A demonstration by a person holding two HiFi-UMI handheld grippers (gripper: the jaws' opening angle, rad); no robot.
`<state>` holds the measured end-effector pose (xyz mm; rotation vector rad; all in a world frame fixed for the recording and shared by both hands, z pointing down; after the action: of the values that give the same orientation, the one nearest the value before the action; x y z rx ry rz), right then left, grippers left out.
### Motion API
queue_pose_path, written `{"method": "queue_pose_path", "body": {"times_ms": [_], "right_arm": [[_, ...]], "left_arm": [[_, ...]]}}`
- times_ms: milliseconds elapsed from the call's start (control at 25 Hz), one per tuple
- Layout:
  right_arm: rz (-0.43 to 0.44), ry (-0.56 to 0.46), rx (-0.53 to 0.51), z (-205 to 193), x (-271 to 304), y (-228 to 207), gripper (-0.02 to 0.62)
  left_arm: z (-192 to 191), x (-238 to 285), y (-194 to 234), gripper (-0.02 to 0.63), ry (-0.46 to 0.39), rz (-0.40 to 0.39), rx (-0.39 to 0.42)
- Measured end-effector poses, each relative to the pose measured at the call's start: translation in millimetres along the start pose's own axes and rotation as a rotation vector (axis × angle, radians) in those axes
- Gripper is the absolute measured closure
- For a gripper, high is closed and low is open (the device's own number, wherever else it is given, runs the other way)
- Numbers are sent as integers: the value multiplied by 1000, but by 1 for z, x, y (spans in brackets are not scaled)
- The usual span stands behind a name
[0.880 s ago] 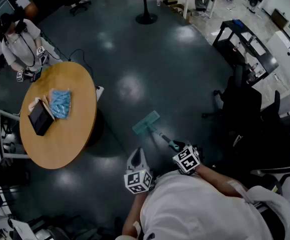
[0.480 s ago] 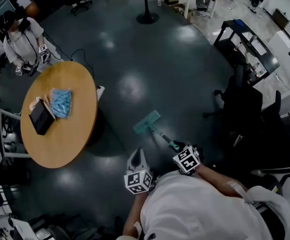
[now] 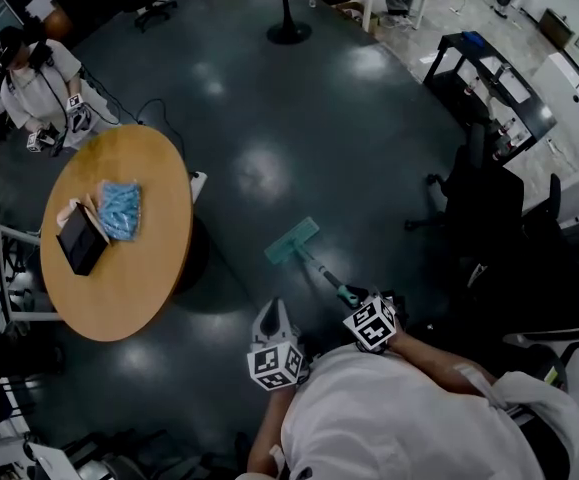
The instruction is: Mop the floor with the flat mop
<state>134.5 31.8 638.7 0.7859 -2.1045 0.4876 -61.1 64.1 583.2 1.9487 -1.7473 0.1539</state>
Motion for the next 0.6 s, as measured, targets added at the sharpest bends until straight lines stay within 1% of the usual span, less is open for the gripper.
{"method": "queue_pose_path", "body": {"times_ms": [120,240,440,600], "right_arm": [[10,34,-22,-8,12,7,476],[4,32,-31,-3,29,6,475],[-22,-5,-49,36,83,-3,476],[-48,2,-77,66,137,-10,476]], "left_arm": [[0,-2,4,601,2,8,0],[-1,-6,13,601,7,22,-5],[-5,-8,32,601,24,55,-34],[-4,-10,37,601,20,65,-49]]}}
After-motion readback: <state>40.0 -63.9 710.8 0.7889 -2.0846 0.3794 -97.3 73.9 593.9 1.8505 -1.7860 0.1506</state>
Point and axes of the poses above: the fingertips, and each gripper's own axes: x forward along the fingers, y to its left, z out of its top, the point moved 6 cm from there along -x, backward along the fingers, and after that the axes turned 2 degrees about z, right-handed, at the moved point
